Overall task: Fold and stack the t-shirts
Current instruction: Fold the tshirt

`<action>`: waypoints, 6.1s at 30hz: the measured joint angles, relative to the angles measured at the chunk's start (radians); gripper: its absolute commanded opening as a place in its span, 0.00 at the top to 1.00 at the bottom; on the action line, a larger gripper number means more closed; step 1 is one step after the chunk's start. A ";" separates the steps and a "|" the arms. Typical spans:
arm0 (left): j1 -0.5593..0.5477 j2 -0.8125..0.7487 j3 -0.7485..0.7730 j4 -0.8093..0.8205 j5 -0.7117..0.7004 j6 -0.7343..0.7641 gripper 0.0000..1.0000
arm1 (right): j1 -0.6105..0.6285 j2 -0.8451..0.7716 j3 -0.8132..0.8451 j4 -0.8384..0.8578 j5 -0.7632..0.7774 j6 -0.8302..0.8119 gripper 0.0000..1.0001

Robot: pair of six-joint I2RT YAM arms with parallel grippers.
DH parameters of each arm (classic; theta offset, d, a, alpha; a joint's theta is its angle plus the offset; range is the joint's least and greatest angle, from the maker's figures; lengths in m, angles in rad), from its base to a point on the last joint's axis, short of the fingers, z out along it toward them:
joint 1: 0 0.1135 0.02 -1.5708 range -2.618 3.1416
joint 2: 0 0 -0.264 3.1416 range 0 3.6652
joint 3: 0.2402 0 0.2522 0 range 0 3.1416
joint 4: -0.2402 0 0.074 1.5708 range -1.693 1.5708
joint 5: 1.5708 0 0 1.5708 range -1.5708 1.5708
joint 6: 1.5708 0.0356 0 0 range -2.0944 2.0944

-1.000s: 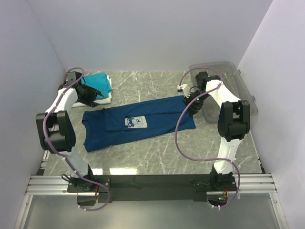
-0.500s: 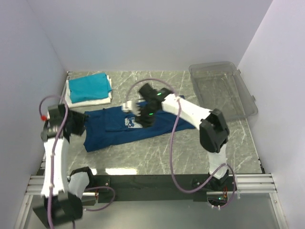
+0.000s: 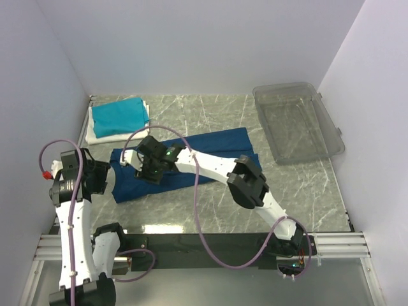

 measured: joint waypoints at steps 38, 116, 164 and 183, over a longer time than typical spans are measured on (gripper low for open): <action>0.001 -0.056 0.005 -0.048 -0.003 0.013 0.39 | -0.045 0.147 0.095 0.083 0.158 0.144 0.92; -0.002 0.315 -0.423 0.434 0.209 -0.082 0.87 | -0.990 -0.573 -0.837 -0.198 -0.132 -0.162 0.50; -0.002 0.317 -0.384 0.432 0.181 -0.032 1.00 | -0.960 -0.531 -0.908 -0.046 -0.058 -0.053 0.60; 0.005 0.317 -0.383 0.412 0.148 -0.010 1.00 | -0.956 -0.710 -1.063 -0.063 -0.049 -0.134 1.00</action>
